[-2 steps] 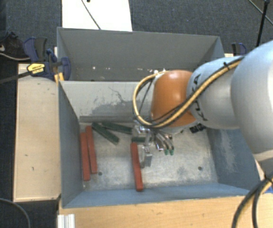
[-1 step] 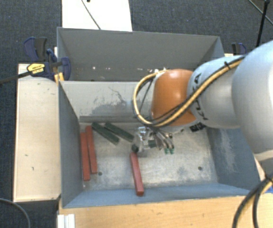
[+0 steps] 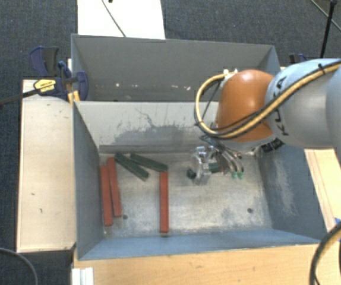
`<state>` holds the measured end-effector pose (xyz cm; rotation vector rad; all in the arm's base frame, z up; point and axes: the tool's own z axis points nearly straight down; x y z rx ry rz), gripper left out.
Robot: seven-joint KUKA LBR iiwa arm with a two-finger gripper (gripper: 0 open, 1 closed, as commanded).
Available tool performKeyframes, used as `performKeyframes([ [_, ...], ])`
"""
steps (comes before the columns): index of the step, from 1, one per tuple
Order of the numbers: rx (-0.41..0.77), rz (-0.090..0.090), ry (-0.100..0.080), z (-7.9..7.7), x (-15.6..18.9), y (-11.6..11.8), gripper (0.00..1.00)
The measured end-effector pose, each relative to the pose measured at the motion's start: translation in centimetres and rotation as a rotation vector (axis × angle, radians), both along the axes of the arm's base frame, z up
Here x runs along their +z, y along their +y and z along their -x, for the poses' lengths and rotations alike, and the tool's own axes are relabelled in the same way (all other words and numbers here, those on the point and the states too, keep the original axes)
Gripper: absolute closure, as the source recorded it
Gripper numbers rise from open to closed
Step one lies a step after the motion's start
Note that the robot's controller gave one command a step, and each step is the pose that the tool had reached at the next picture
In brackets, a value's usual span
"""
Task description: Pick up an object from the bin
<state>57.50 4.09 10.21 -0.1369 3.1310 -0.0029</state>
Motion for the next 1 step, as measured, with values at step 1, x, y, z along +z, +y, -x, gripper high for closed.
performKeyframes([
  [1, -0.021, -0.003, -0.003, 2.14, 12.64, 0.97, 1.00],
])
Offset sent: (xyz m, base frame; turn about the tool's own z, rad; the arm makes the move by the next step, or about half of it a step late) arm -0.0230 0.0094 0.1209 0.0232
